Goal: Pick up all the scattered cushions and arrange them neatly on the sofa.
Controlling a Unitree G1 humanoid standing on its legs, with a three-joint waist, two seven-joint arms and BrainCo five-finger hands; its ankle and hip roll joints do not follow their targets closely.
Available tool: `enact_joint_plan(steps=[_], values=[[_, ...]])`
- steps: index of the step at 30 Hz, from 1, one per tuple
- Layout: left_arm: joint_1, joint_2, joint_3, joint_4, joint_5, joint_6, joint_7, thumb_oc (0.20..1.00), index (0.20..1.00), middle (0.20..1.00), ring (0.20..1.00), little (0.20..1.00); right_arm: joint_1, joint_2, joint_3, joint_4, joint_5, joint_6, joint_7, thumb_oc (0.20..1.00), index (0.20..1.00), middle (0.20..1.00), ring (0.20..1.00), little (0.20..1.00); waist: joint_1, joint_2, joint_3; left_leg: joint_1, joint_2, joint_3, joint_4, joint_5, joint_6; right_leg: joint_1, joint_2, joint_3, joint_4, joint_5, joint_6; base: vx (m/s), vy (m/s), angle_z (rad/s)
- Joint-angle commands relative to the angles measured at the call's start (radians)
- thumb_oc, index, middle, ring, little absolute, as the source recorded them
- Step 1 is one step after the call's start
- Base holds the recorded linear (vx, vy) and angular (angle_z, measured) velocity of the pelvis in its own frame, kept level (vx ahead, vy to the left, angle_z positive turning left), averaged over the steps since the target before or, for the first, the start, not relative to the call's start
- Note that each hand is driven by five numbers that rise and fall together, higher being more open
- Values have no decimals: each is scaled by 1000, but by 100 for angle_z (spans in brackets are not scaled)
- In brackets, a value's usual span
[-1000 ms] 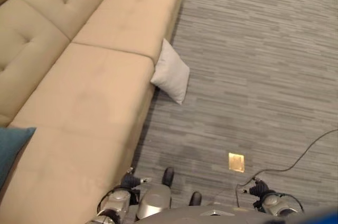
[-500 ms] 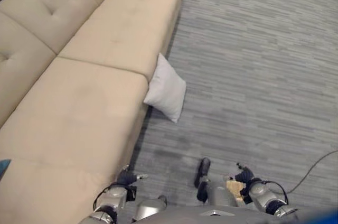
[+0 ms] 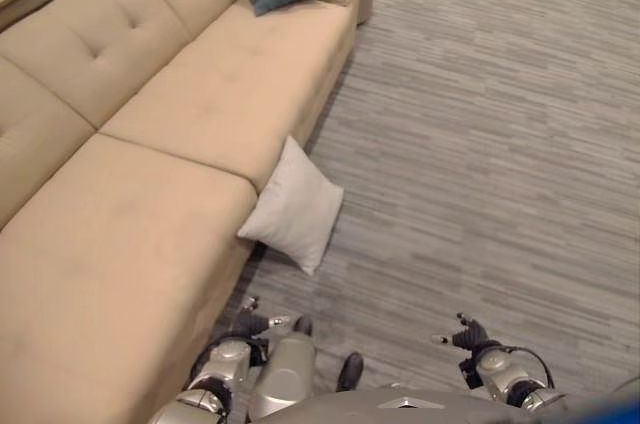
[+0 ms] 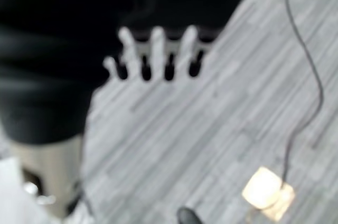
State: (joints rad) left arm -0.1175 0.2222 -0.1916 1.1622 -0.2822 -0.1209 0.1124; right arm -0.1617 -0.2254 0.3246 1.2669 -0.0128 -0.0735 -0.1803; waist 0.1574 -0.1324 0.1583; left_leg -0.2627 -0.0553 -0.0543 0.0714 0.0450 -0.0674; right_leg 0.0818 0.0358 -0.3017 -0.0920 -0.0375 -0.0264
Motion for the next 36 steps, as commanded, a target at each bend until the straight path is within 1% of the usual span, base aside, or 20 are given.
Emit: enact_joint_plan(steps=[1, 3, 4, 6, 7, 8, 9, 10, 11, 13, 15, 17, 20, 22, 23, 25, 28, 30, 34, 36], values=[[9, 1, 4, 34, 45, -14, -4, 1000, 1000, 1000, 1000, 1000, 8, -25, -8, -21, -3, -14, -1, 1000, 1000, 1000, 1000, 1000, 46, 17, -20, 100, -30, 0, -1, 10, 49, 15, -45, 27, 70, -12, 123, 279, 109, -6], [18, 3, 13, 43, 39, -13, -4, 1000, 1000, 1000, 1000, 1000, 11, -22, -16, -19, -11, -16, 4, 1000, 1000, 1000, 1000, 1000, 50, 19, -28, 129, -35, -8, -7, -4, 63, 4, -63, 22, 181, -20, 140, 245, 138, -42], [21, 10, 19, 43, 36, -11, -1, 1000, 1000, 1000, 1000, 1000, 9, -17, -23, -25, -12, -15, 7, 1000, 1000, 1000, 1000, 1000, 56, 20, -24, 148, -37, -16, -3, -17, 77, -27, -90, 12, 293, -3, 164, 214, 177, -33], [20, 17, 21, 35, 35, -9, -3, 1000, 1000, 1000, 1000, 1000, 3, -18, -26, -26, -23, -13, 9, 1000, 1000, 1000, 1000, 1000, 55, 36, -17, 187, -41, -32, 2, -39, 104, -102, -137, -1, 468, 85, 205, 202, 175, -6], [17, 20, 21, 31, 31, -10, -2, 1000, 1000, 1000, 1000, 1000, -1, -17, -25, -29, -23, -14, 9, 1000, 1000, 1000, 1000, 1000, 48, 44, -8, 202, -39, -45, 8, -43, 114, -125, -139, 9, 543, 111, 212, 228, 144, 14], [14, 22, 21, 29, 25, -11, 0, 1000, 1000, 1000, 1000, 1000, -6, -13, -24, -34, -21, -15, 10, 1000, 1000, 1000, 1000, 1000, 42, 55, -2, 219, -34, -70, 10, -50, 123, -152, -129, 22, 603, 113, 202, 308, 118, 73], [12, 27, 18, 24, 25, -10, -1, 1000, 1000, 1000, 1000, 1000, -10, -10, -24, -39, -19, -14, 9, 1000, 1000, 1000, 1000, 1000, 44, 56, -3, 246, -35, -93, 16, -73, 129, -184, -153, 14, 611, 117, 190, 304, 61, 99], [12, 29, 17, 24, 25, -11, -1, 1000, 1000, 1000, 1000, 1000, -9, -9, -21, -39, -20, -14, 11, 1000, 1000, 1000, 1000, 1000, 45, 53, -2, 261, -36, -106, 13, -82, 128, -190, -169, 7, 580, 119, 187, 490, -100, 103], [2, 37, 18, 28, 23, -15, -1, 1000, 1000, 1000, 1000, 1000, -15, -6, -9, -54, -17, -17, 15, 1000, 1000, 1000, 1000, 1000, 46, 33, -3, 294, -40, -149, 5, -104, 114, -202, -181, 19, 376, 119, 175, 420, -166, 69], [-5, 35, 13, 38, 26, -18, 2, 1000, 1000, 1000, 1000, 1000, -26, -6, -1, -59, -10, -16, 13, 1000, 1000, 1000, 1000, 1000, 44, 27, -4, 315, -42, -188, 5, -123, 99, -205, -172, 70, 206, 124, 176, 360, -156, 78], [-7, 30, 14, 53, 25, -21, 3, 1000, 1000, 1000, 1000, 1000, -29, -4, 6, -63, -7, -16, 15, 1000, 1000, 1000, 1000, 1000, 31, 26, -14, 324, -42, -241, -4, -128, 91, -228, -173, 151, 154, 148, 187, 255, -92, 99], [-5, 24, 16, 68, 23, -21, 5, 1000, 1000, 1000, 1000, 1000, -29, -4, 9, -64, -7, -15, 15, 1000, 1000, 1000, 1000, 1000, 25, 30, -18, 335, -34, -280, 1, -136, 81, -233, -175, 180, 151, 167, 194, 228, -103, 130], [2, 20, 17, 80, 29, -20, 5, 1000, 1000, 1000, 1000, 1000, -22, -2, 14, -64, -10, -16, 21, 1000, 1000, 1000, 1000, 1000, 27, 21, -26, 338, -27, -307, 10, -142, 70, -206, -175, 155, 139, 152, 188, 177, -135, 100], [4, 13, 7, 84, 29, -17, 6, 1000, 1000, 1000, 1000, 1000, -3, -7, 18, -66, -6, -20, 16, 1000, 1000, 1000, 1000, 1000, 33, 18, -39, 329, -3, -359, 20, -128, 42, -177, -164, 111, 138, 120, 170, 206, -216, 58], [1, 11, 2, 81, 26, -15, 5, 1000, 1000, 1000, 1000, 1000, 1, -8, 19, -70, -4, -22, 13, 1000, 1000, 1000, 1000, 1000, 39, 20, -40, 319, 18, -358, 26, -123, 26, -164, -157, 77, 137, 102, 163, 129, -231, 116], [-5, 8, -10, 77, 29, -15, 3, 1000, 1000, 1000, 1000, 1000, 5, -14, 18, -74, 3, -25, 8, 1000, 1000, 1000, 1000, 1000, 34, 13, -42, 289, 34, -357, 34, -112, 9, -143, -155, 30, 118, 86, 152, 111, -225, 140], [-13, 2, -26, 53, 21, -15, 2, 1000, 1000, 1000, 1000, 1000, 10, -29, 16, -76, 12, -30, 2, 1000, 1000, 1000, 1000, 1000, 24, 7, -31, 228, 48, -274, 73, -97, -4, -107, -152, -36, 89, 72, 141, 59, -169, 96], [-17, -4, -42, 32, 28, -10, -4, 1000, 1000, 1000, 1000, 1000, 19, -36, 9, -74, 18, -29, 0, 1000, 1000, 1000, 1000, 1000, -1, 5, -26, 193, 70, -97, 64, -92, 2, -79, -153, -91, 67, 63, 139, -7, -111, 105], [-9, -7, -40, 26, 53, -5, -15, 1000, 1000, 1000, 1000, 1000, 29, -39, -8, -66, 22, -23, 3, 1000, 1000, 1000, 1000, 1000, -38, 2, -29, 185, 91, 150, 66, -108, 15, -56, -156, -170, 54, 58, 139, -26, -38, 106], [-1, -5, -30, 28, 49, -5, -19, 1000, 1000, 1000, 1000, 1000, 30, -31, -9, -64, 23, -21, 6, 1000, 1000, 1000, 1000, 1000, -36, 3, -39, 196, 87, 178, 47, -108, 15, -46, -156, -191, 52, 56, 140, 48, 33, 86]])
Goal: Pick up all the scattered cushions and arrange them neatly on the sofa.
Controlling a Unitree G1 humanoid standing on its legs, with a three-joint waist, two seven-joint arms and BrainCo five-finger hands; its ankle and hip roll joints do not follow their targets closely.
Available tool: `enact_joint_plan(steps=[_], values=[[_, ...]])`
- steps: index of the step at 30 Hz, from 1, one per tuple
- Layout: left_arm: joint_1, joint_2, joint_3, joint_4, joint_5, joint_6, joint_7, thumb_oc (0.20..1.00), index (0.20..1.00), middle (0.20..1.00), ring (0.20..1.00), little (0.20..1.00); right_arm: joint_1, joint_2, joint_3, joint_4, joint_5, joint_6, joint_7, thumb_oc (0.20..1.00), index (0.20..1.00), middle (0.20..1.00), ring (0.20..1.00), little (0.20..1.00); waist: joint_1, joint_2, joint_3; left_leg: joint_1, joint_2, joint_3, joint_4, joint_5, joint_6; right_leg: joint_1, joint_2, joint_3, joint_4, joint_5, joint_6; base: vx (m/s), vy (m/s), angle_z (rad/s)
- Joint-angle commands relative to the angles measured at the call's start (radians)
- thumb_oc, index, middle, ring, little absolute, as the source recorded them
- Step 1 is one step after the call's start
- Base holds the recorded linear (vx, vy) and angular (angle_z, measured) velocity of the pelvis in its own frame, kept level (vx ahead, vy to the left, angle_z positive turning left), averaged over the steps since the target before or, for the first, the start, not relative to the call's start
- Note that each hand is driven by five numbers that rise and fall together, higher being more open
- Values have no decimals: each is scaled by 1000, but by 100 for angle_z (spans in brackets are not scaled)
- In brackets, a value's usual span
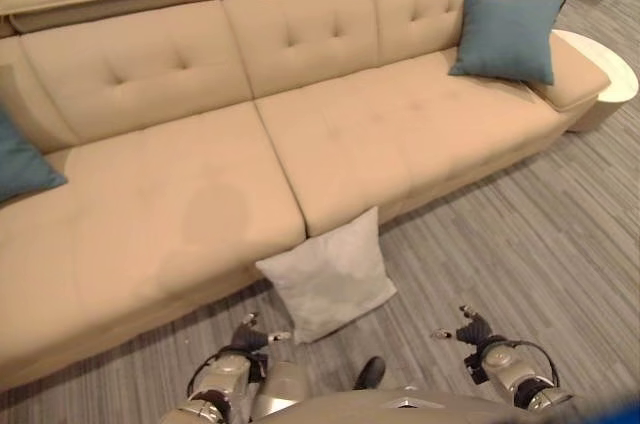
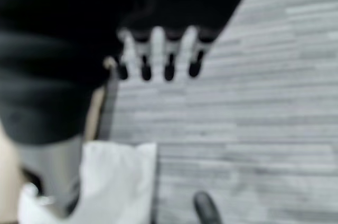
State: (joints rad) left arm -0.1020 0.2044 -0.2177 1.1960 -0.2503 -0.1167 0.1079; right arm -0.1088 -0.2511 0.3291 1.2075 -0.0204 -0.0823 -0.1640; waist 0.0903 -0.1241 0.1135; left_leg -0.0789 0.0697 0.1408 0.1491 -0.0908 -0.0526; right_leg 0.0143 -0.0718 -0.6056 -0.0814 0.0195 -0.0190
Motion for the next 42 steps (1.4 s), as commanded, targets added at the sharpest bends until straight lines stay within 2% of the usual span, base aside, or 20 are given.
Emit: enact_joint_plan(steps=[1, 6, 8, 9, 10, 12, 14, 16, 17, 18, 19, 21, 27, 29, 31, 32, 33, 35, 39, 42], values=[[-14, 15, 4, -1, 12, -8, -15, 1000, 1000, 1000, 1000, 1000, -25, 0, -15, -2, 30, -11, -9, 1000, 1000, 1000, 1000, 1000, 35, -5, 2, 18, -43, -21, -40, 29, 2, 26, -49, 108, 45, -2, 134, 80, 57, 44], [5, 25, 33, 22, 5, -6, -16, 1000, 1000, 1000, 1000, 1000, -32, 21, -8, -7, 21, -8, -4, 1000, 1000, 1000, 1000, 1000, 59, -3, -9, 52, -66, -66, -91, 29, 20, 31, -68, 110, 106, -13, 147, 69, 143, 5], [12, 31, 40, 21, 0, -11, -17, 1000, 1000, 1000, 1000, 1000, -48, 26, 4, -25, 3, -10, 2, 1000, 1000, 1000, 1000, 1000, 74, 11, 7, 74, -93, -120, -107, 24, 54, -22, -130, 124, 277, 12, 171, 32, 234, 41], [12, 31, 40, 21, 0, -11, -17, 1000, 1000, 1000, 1000, 1000, -48, 26, 4, -25, 3, -10, 2, 1000, 1000, 1000, 1000, 1000, 74, 11, 7, 74, -94, -120, -107, 24, 54, -22, -130, 124, 278, 11, 171, -6, 141, 43], [9, 36, 35, 19, -1, -12, -18, 1000, 1000, 1000, 1000, 1000, -55, 29, 7, -32, 2, -10, 1, 1000, 1000, 1000, 1000, 1000, 69, 14, 17, 74, -98, -140, -104, 28, 59, -44, -129, 173, 317, 23, 179, -9, 48, 30], [2, 46, 22, 20, 8, -16, -17, 1000, 1000, 1000, 1000, 1000, -68, 33, 21, -40, 1, -11, 4, 1000, 1000, 1000, 1000, 1000, 45, 17, 18, 77, -108, -187, -108, 34, 62, -80, -75, 335, 302, 9, 175, 24, 50, 55], [-1, 46, 15, 18, 1, -22, -17, 1000, 1000, 1000, 1000, 1000, -74, 29, 28, -40, 2, -10, 6, 1000, 1000, 1000, 1000, 1000, 43, 18, 8, 79, -113, -223, -121, 43, 57, -71, -56, 398, 244, -5, 167, 73, -16, 48], [-2, 47, 15, 16, -7, -27, -14, 1000, 1000, 1000, 1000, 1000, -81, 32, 34, -50, 4, -11, 7, 1000, 1000, 1000, 1000, 1000, 49, 20, 1, 81, -110, -252, -133, 47, 50, -65, -72, 418, 187, 7, 169, 105, -88, 50], [-9, 49, 10, 16, -13, -30, -11, 1000, 1000, 1000, 1000, 1000, -88, 34, 46, -54, 7, -14, 4, 1000, 1000, 1000, 1000, 1000, 36, 21, 2, 85, -114, -294, -132, 46, 52, -86, -47, 531, 164, 15, 172, 111, -72, 66], [-9, 49, 10, 16, -13, -30, -11, 1000, 1000, 1000, 1000, 1000, -88, 34, 45, -54, 7, -14, 4, 1000, 1000, 1000, 1000, 1000, 35, 20, 0, 82, -115, -294, -132, 48, 52, -89, -48, 531, 163, 16, 172, 136, -70, 78], [-12, 51, 8, 15, -18, -31, -11, 1000, 1000, 1000, 1000, 1000, -92, 34, 48, -59, 11, -14, 5, 1000, 1000, 1000, 1000, 1000, 30, 18, -1, 82, -116, -312, -133, 48, 48, -102, -37, 567, 158, 18, 171, 73, -64, 71], [-13, 47, 10, 21, -18, -33, -8, 1000, 1000, 1000, 1000, 1000, -90, 30, 49, -72, 14, -18, 6, 1000, 1000, 1000, 1000, 1000, 31, 14, 3, 81, -115, -331, -131, 47, 34, -76, -54, 518, 113, 29, 172, 83, -135, 50], [-10, 24, 1, 35, -17, -26, -11, 1000, 1000, 1000, 1000, 1000, -66, 24, 52, -73, 14, -20, 1, 1000, 1000, 1000, 1000, 1000, 32, 19, -5, 65, -83, -359, -184, 89, -7, -26, -40, 419, 41, 16, 161, 45, -132, 46], [-15, 16, -15, 36, -7, -24, -12, 1000, 1000, 1000, 1000, 1000, -54, 18, 44, -67, 21, -20, -2, 1000, 1000, 1000, 1000, 1000, 23, 26, 1, 54, -75, -372, -189, 106, -20, -18, -34, 383, 48, -2, 148, 10, -122, 26], [-14, 10, -20, 32, -3, -25, -12, 1000, 1000, 1000, 1000, 1000, -40, 9, 33, -67, 25, -22, 0, 1000, 1000, 1000, 1000, 1000, 3, 29, 8, 30, -76, -352, -171, 107, -27, -9, -38, 351, 46, -10, 143, -7, -43, 61], [-14, 10, -20, 32, -3, -25, -12, 1000, 1000, 1000, 1000, 1000, -40, 9, 33, -67, 25, -22, 0, 1000, 1000, 1000, 1000, 1000, 3, 29, 8, 30, -76, -352, -170, 107, -27, -9, -38, 351, 46, -10, 143, -69, -40, 79], [-25, 6, -26, 19, -6, -24, -11, 1000, 1000, 1000, 1000, 1000, -41, -1, 28, -64, 28, -21, 0, 1000, 1000, 1000, 1000, 1000, -15, 23, 26, -16, -82, -257, -104, 103, -26, -4, -52, 322, 37, -3, 143, -84, -33, 74], [-30, 6, -26, 15, -9, -26, -10, 1000, 1000, 1000, 1000, 1000, -48, -2, 31, -55, 28, -20, 0, 1000, 1000, 1000, 1000, 1000, -15, 19, 32, -34, -83, -206, -73, 92, -23, -3, -55, 313, 33, 2, 144, -67, -35, 54], [-4, 13, -8, 28, -7, -22, -15, 1000, 1000, 1000, 1000, 1000, -52, 8, 30, -41, 18, -15, 3, 1000, 1000, 1000, 1000, 1000, -4, 16, 8, -4, -88, -210, -98, 69, -5, 0, -49, 324, 56, -3, 149, 88, 36, 8], [12, 24, 13, 41, -15, -20, -11, 1000, 1000, 1000, 1000, 1000, -64, 21, 40, -43, 7, -12, 11, 1000, 1000, 1000, 1000, 1000, 15, 14, 12, 23, -88, -204, -113, 57, 19, -35, -68, 343, 147, -2, 163, 56, 131, -20]])
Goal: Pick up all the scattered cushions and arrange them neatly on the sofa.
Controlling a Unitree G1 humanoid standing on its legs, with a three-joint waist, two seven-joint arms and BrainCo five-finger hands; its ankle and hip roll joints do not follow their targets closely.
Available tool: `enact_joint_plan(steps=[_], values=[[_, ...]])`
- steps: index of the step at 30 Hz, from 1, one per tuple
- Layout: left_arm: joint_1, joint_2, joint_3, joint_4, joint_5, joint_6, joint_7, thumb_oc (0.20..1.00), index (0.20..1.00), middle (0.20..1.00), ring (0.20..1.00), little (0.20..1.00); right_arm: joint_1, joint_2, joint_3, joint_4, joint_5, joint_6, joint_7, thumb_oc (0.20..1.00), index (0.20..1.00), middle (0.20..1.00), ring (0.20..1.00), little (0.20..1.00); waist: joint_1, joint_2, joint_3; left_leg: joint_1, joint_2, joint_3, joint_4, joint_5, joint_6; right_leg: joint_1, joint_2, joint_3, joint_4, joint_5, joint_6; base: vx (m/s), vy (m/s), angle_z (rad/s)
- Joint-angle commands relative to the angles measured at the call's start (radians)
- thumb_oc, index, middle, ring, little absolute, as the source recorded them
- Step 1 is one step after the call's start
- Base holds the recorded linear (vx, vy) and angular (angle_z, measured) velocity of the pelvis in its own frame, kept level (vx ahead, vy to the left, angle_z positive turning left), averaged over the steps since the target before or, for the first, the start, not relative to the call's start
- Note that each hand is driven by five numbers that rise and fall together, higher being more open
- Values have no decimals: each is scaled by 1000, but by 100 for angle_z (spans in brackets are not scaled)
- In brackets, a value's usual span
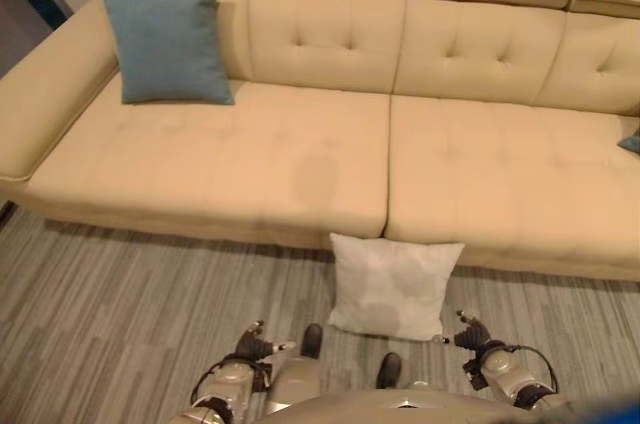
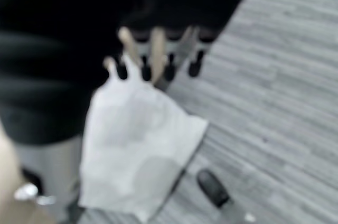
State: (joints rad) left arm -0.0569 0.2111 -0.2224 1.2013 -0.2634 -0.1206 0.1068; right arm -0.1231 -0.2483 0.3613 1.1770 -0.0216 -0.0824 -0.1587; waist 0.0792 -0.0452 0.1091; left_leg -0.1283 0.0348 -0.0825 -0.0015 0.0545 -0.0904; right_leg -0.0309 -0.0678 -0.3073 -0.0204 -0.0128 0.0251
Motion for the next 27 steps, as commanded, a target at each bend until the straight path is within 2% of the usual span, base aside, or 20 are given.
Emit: enact_joint_plan(steps=[1, 2, 3, 4, 6, 7, 8, 10, 11, 15, 21, 27], values=[[-32, 21, 23, 40, -2, -16, -10, 1000, 1000, 1000, 1000, 1000, -54, 22, 11, -15, 4, -11, 7, 1000, 1000, 1000, 1000, 1000, 37, -66, 20, 83, -54, 27, 32, -94, 66, -8, -86, 45, 125, 38, 131, 20, 105, -44], [-33, 21, 23, 40, -2, -16, -10, 1000, 1000, 1000, 1000, 1000, -54, 22, 11, -15, 4, -11, 7, 1000, 1000, 1000, 1000, 1000, 37, -66, 20, 83, -54, 27, 32, -94, 66, -8, -86, 46, 125, 38, 131, 20, 132, -48], [-35, 31, 27, 42, -3, -17, -10, 1000, 1000, 1000, 1000, 1000, -65, 28, 14, -26, 3, -13, 8, 1000, 1000, 1000, 1000, 1000, 40, -64, 36, 94, -55, 25, 34, -96, 80, -51, -100, 65, 225, 68, 152, 12, 87, -51], [-36, 31, 27, 42, -3, -17, -10, 1000, 1000, 1000, 1000, 1000, -66, 28, 14, -26, 3, -13, 8, 1000, 1000, 1000, 1000, 1000, 41, -65, 36, 94, -56, 27, 34, -96, 80, -53, -100, 67, 227, 67, 153, 22, 113, -34], [-41, 43, 25, 42, 2, -19, -9, 1000, 1000, 1000, 1000, 1000, -72, 33, 20, -47, 7, -15, 10, 1000, 1000, 1000, 1000, 1000, 28, -61, 44, 99, -55, 6, 39, -97, 83, -89, -92, 126, 264, 76, 159, 56, 30, -17], [-41, 46, 22, 42, 7, -21, -9, 1000, 1000, 1000, 1000, 1000, -68, 35, 24, -49, 4, -15, 12, 1000, 1000, 1000, 1000, 1000, 29, -60, 42, 104, -54, 0, 39, -102, 82, -87, -99, 133, 240, 71, 152, 149, -56, 0], [-43, 50, 24, 37, 2, -25, -6, 1000, 1000, 1000, 1000, 1000, -70, 34, 31, -67, -7, -15, 12, 1000, 1000, 1000, 1000, 1000, 38, -56, 37, 116, -41, -10, 31, -110, 72, -75, -133, 126, 167, 75, 144, 165, -92, 5], [-46, 51, 25, 37, -1, -26, -4, 1000, 1000, 1000, 1000, 1000, -71, 33, 33, -74, -8, -15, 11, 1000, 1000, 1000, 1000, 1000, 35, -55, 38, 125, -35, -17, 27, -114, 67, -73, -137, 139, 135, 85, 143, 153, -103, 8], [-54, 55, 24, 34, -8, -30, 1, 1000, 1000, 1000, 1000, 1000, -72, 31, 33, -69, -6, -11, 10, 1000, 1000, 1000, 1000, 1000, 21, -60, 38, 137, -33, -34, 31, -124, 58, -84, -132, 204, 90, 97, 146, 165, -122, 5], [-52, 50, 25, 22, -25, -35, 4, 1000, 1000, 1000, 1000, 1000, -69, 18, 42, -72, -16, -12, 11, 1000, 1000, 1000, 1000, 1000, 24, -65, 23, 134, -4, -54, 23, -113, 29, -49, -119, 160, 55, 77, 145, 114, -169, 40], [-81, 44, 1, -15, -41, -42, 16, 1000, 1000, 1000, 1000, 1000, -69, -18, 36, -98, -2, -25, -11, 1000, 1000, 1000, 1000, 1000, 11, -45, 36, 94, 38, -107, -26, -52, -13, -50, -90, 87, 53, 43, 123, -11, -148, 40], [-127, 46, -27, -93, -72, -62, 41, 1000, 1000, 1000, 1000, 1000, -98, -49, 36, -131, 7, -31, -31, 1000, 1000, 1000, 1000, 1000, -5, -32, 84, 38, 43, -108, -16, -34, -14, -121, -95, 76, 109, 31, 118, -102, -51, 17]])
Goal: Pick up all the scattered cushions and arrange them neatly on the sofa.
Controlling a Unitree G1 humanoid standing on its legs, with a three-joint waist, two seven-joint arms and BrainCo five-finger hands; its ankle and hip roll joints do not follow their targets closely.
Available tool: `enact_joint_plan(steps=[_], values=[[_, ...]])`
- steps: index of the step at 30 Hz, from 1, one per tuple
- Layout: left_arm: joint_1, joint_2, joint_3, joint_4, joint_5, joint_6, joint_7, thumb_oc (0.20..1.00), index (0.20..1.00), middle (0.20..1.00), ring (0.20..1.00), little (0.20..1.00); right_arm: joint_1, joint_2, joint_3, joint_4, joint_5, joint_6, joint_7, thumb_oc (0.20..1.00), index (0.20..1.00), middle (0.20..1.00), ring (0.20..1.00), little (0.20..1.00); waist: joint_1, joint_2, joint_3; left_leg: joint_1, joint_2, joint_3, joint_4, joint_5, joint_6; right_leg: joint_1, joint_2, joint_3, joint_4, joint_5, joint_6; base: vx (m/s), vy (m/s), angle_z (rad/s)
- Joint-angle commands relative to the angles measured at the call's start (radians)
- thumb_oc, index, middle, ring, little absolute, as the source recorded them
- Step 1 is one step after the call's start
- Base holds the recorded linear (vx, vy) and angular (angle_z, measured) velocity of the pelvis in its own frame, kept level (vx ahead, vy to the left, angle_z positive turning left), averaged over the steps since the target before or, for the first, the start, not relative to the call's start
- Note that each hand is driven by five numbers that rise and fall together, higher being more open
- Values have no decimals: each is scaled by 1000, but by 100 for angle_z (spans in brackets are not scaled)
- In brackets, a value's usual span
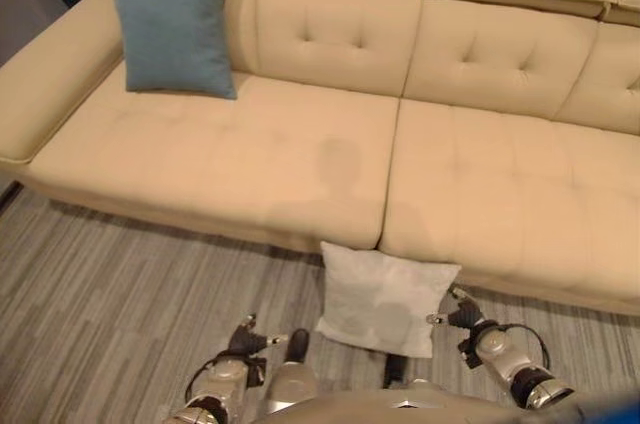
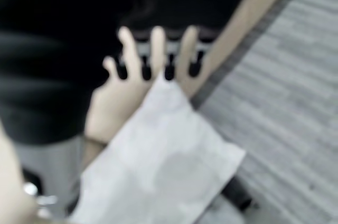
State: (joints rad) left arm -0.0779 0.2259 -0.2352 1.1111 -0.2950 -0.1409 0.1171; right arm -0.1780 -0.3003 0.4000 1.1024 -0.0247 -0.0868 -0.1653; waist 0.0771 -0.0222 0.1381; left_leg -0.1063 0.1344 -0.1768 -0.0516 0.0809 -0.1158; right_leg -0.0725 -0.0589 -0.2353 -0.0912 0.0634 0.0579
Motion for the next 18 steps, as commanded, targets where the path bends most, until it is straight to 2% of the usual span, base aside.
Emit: enact_joint_plan(steps=[1, 5, 9, 12, 14, 16, 18], values=[[-113, 31, -20, -14, -41, -43, 33, 1000, 1000, 1000, 1000, 1000, -46, -2, -4, -59, 11, -28, -26, 1000, 1000, 1000, 1000, 1000, -5, -54, 60, 10, -61, -11, 41, -62, 13, -84, -108, 6, 185, -43, 86, -67, 40, -5], [-118, 26, -37, -59, -56, -50, 33, 1000, 1000, 1000, 1000, 1000, -57, -12, -6, -70, 4, -26, -32, 1000, 1000, 1000, 1000, 1000, -17, -60, 66, 0, -84, 3, 90, -92, 30, -87, -126, 25, 190, -30, 96, -39, 75, -3], [-104, 14, -40, -51, -56, -44, 29, 1000, 1000, 1000, 1000, 1000, -64, -3, -5, -58, -6, -16, -28, 1000, 1000, 1000, 1000, 1000, -21, -79, 69, 16, -127, 33, 109, -131, 59, -84, -152, 79, 149, 40, 124, -40, 187, -31], [-98, 14, -34, -27, -44, -42, 27, 1000, 1000, 1000, 1000, 1000, -73, 13, 0, -54, -14, -11, -21, 1000, 1000, 1000, 1000, 1000, -14, -89, 70, 21, -147, 73, 107, -137, 75, -103, -172, 100, 127, 88, 146, -94, 193, -62], [-98, 26, -27, -16, -32, -42, 30, 1000, 1000, 1000, 1000, 1000, -81, 24, 3, -62, -15, -11, -18, 1000, 1000, 1000, 1000, 1000, 1, -87, 79, 14, -145, 95, 116, -130, 83, -118, -170, 85, 167, 68, 142, -97, 100, -39], [-91, 37, -18, 0, -24, -40, 24, 1000, 1000, 1000, 1000, 1000, -71, 30, 4, -53, -12, -15, -13, 1000, 1000, 1000, 1000, 1000, 7, -84, 73, 4, -148, 97, 118, -122, 88, -92, -142, 89, 208, 23, 128, -58, 61, -51], [-77, 44, -6, 8, -24, -41, 25, 1000, 1000, 1000, 1000, 1000, -68, 33, 6, -54, -18, -17, -14, 1000, 1000, 1000, 1000, 1000, 25, -88, 64, 16, -144, 106, 98, -115, 82, -64, -149, 33, 170, 24, 120, -6, 10, -13]])
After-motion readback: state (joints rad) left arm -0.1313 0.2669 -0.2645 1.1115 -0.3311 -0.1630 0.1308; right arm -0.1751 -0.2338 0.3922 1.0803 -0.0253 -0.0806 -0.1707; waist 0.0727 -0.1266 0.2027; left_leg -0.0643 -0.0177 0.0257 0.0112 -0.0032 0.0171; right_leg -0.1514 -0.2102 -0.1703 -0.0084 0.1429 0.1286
